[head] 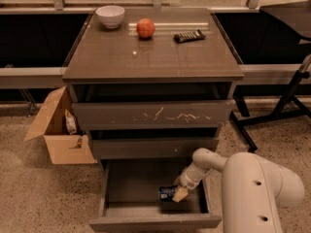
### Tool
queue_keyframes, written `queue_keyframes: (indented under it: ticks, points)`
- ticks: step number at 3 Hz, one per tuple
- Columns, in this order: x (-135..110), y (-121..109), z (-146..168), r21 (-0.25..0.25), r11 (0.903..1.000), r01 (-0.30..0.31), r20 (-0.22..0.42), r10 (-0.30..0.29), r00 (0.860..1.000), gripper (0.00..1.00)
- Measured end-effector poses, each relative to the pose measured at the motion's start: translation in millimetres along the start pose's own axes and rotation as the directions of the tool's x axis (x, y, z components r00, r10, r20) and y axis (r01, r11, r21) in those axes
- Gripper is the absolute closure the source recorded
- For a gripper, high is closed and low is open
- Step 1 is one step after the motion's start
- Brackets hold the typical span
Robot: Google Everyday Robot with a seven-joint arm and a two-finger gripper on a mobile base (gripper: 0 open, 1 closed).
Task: Place pepsi can into bottom drawer
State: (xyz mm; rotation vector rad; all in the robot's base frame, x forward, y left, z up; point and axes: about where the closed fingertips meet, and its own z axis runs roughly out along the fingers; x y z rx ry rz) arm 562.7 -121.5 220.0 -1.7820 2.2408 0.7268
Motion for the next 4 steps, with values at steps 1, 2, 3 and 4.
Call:
queue_keyframes:
  ticks: [1,2,3,4]
  points:
    - [6.1,-8.5,2.2,-0.008,0.9999,-0.011,0.016,0.011,1.000,0.13]
    - [11.2,-13.9,-4.5,0.000,0.9998,-0.020,0.041,0.020,0.999,0.00]
    - [19.3,-13.8,-24.4,0.034,0.9985,-0.042,0.078,0.040,0.996,0.00]
    - [32.8,-1.9,-68.1,0.094,0.9943,-0.051,0.166,0.035,0.985,0.00]
